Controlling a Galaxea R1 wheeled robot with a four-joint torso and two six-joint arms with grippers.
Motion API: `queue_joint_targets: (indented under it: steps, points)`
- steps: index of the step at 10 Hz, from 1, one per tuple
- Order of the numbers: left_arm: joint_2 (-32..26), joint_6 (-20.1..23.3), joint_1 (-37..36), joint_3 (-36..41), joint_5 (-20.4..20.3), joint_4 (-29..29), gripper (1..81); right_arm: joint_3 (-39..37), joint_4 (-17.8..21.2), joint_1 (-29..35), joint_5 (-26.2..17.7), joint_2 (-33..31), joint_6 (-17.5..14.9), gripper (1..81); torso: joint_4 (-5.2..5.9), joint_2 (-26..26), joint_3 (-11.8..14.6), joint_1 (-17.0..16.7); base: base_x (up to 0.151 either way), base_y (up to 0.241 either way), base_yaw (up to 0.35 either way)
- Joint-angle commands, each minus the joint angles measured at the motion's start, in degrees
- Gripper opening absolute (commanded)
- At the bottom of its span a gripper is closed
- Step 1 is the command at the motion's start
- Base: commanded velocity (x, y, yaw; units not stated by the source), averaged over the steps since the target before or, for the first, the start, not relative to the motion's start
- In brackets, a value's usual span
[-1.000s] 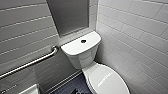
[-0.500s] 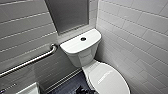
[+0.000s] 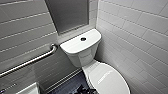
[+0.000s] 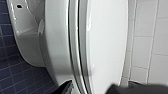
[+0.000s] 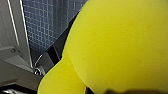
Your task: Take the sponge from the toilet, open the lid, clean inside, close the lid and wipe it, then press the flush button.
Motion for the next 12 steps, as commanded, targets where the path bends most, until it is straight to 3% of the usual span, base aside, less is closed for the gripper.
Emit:
queue_joint_targets:
  steps: [1, 2, 3, 6, 12]
  points:
    - [2.3, -1.0, -6.4, -0.9, 2.3, -0.2, 81.1, 0.9, -1.7, -0.1, -2.6, -1.6, 0.1, 1.0, 0.0, 0.0, 0.0, 0.0, 0.0, 0.0, 0.0]
    - [3.3, -1.5, -6.9, -1.8, 2.4, -0.2, 81.1, 0.9, -1.7, -0.1, -2.6, -1.6, 0.1, 1.0, 0.0, 0.0, -3.2, 0.0, 0.0, 0.0, 0.0]
    - [3.5, -1.5, -7.2, -1.9, 2.4, -0.2, 81.1, 0.8, -1.7, -0.1, -2.6, -1.6, 0.0, 1.0, 0.0, 0.0, -0.3, 0.0, 0.0, 0.0, 0.0]
    - [4.1, -1.5, -7.5, -2.1, 2.4, -0.2, 81.1, 0.9, -1.7, 0.3, -2.7, -1.3, -0.2, 1.0, 0.0, 0.0, -1.6, 0.0, 0.0, 0.0, 0.0]
    - [7.3, -2.1, -7.7, -4.9, 2.5, -0.2, 81.1, -0.6, -1.7, 0.8, -2.7, 0.1, -0.2, 1.0, 0.0, 0.0, -1.6, 0.0, 0.0, 0.0, 0.0]
